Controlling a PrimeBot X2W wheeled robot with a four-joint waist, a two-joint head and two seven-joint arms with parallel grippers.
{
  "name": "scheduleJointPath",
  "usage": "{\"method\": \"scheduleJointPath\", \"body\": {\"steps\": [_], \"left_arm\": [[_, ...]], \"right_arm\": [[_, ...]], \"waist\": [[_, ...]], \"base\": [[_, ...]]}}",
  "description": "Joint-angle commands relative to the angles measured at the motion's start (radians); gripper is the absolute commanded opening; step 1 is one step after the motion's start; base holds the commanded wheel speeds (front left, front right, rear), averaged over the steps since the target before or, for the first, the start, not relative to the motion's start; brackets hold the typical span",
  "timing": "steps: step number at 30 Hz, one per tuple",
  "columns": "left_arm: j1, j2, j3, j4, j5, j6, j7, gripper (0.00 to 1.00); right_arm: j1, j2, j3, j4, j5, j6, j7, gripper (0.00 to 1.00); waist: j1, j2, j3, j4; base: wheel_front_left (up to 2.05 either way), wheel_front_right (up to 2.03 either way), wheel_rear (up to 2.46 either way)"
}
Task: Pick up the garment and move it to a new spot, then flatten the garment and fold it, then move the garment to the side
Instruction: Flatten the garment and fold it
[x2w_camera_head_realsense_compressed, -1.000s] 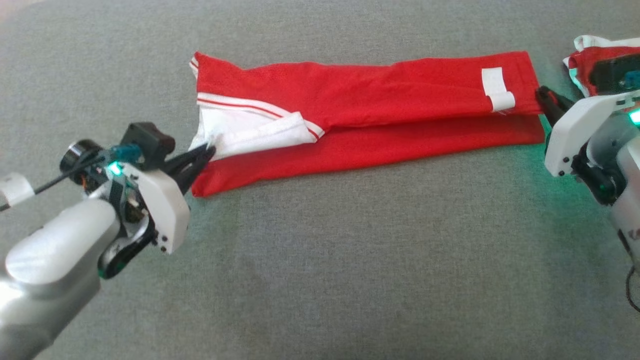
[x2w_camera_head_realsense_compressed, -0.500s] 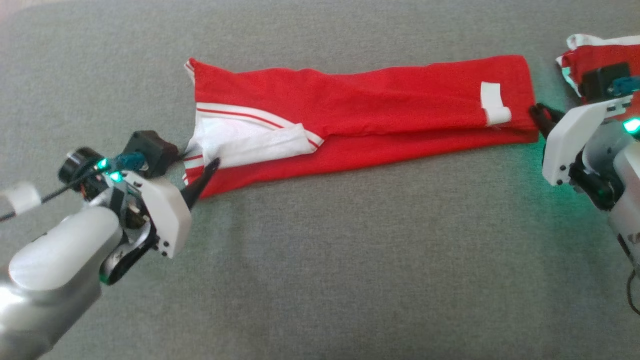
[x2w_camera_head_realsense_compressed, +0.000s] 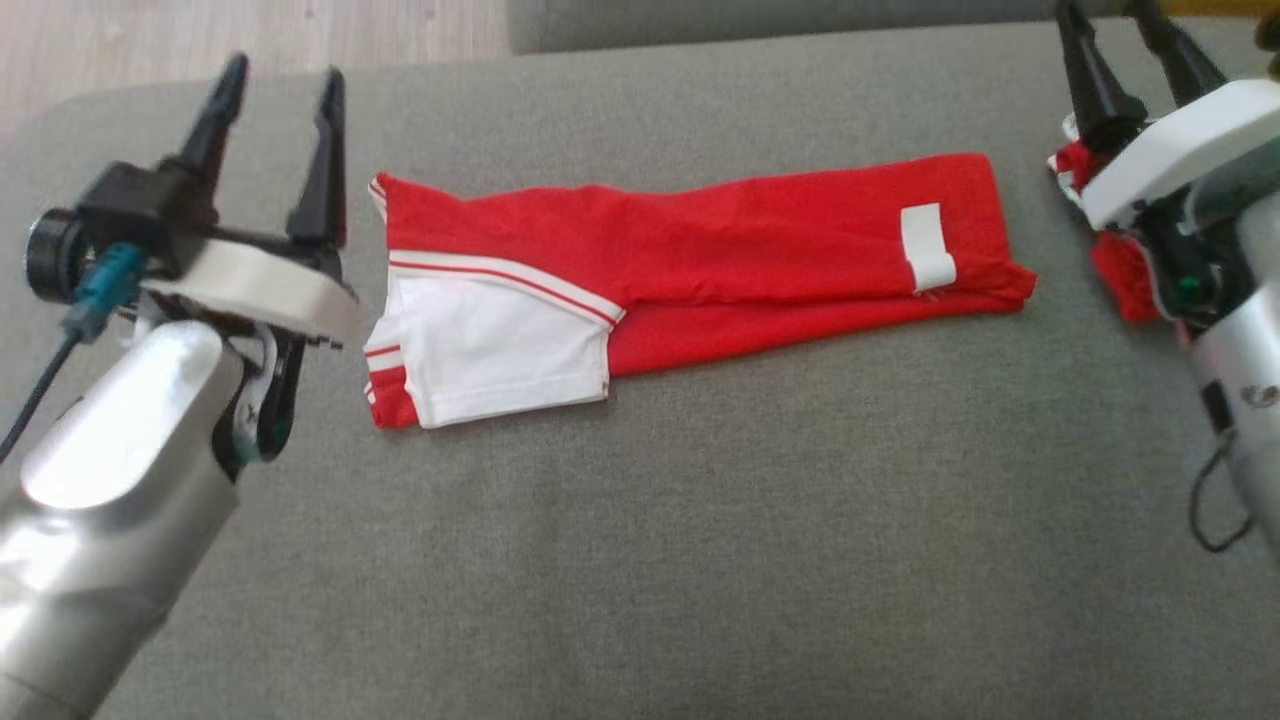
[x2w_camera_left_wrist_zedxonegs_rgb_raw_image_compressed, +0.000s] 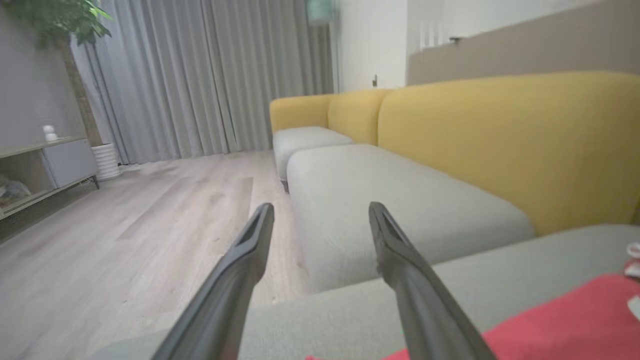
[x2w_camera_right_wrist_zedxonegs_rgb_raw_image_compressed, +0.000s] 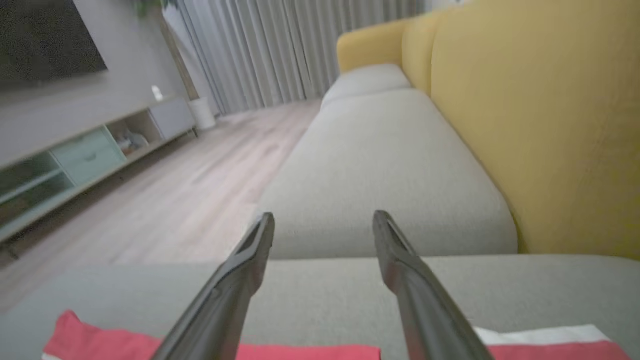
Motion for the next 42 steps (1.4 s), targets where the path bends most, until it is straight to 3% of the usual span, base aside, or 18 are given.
{"method": "scheduleJointPath", "body": {"steps": [1,8,18,21,29,33,42], "left_arm": [[-0.011,0.017,0.093,-0.033,0.003,0.018,-0.010,1.00],[0.201,-0.095,0.325,-0.148,0.127,0.018,-0.012,1.00],[0.506,-0.290,0.523,-0.154,0.302,-0.059,-0.012,1.00],[0.561,-0.338,0.567,-0.138,0.345,-0.093,-0.012,1.00],[0.583,-0.406,0.643,-0.111,0.439,-0.173,-0.012,1.00],[0.556,-0.425,0.663,-0.100,0.481,-0.210,-0.012,1.00],[0.507,-0.458,0.694,-0.083,0.538,-0.261,-0.012,1.00]], "right_arm": [[0.014,0.019,-0.026,-0.042,-0.013,-0.001,-0.053,1.00],[0.157,0.126,-0.165,-0.104,-0.145,-0.001,-0.222,1.00],[0.521,0.337,-0.478,-0.334,-0.401,-0.001,-0.246,1.00],[0.613,0.348,-0.481,-0.393,-0.448,-0.001,-0.246,1.00],[0.669,0.349,-0.449,-0.432,-0.432,-0.001,-0.246,1.00],[0.633,0.349,-0.461,-0.407,-0.467,-0.001,-0.245,1.00],[0.458,0.350,-0.592,-0.261,-0.564,-0.001,-0.165,1.00]], "waist": [[0.0001,0.0000,-0.021,-0.001],[0.0001,0.0000,-0.051,0.000],[0.0001,0.0000,-0.076,0.015],[0.0001,0.0000,-0.075,0.017],[0.0001,0.0000,-0.062,0.026],[0.0001,0.0000,-0.032,0.035],[0.0001,0.0000,0.056,0.071]], "base": [[0.00,0.00,0.00],[0.00,0.00,0.00],[0.00,0.00,0.00],[0.00,0.00,0.00],[0.00,0.00,0.00],[0.00,0.00,0.00],[0.00,0.00,0.00]]}}
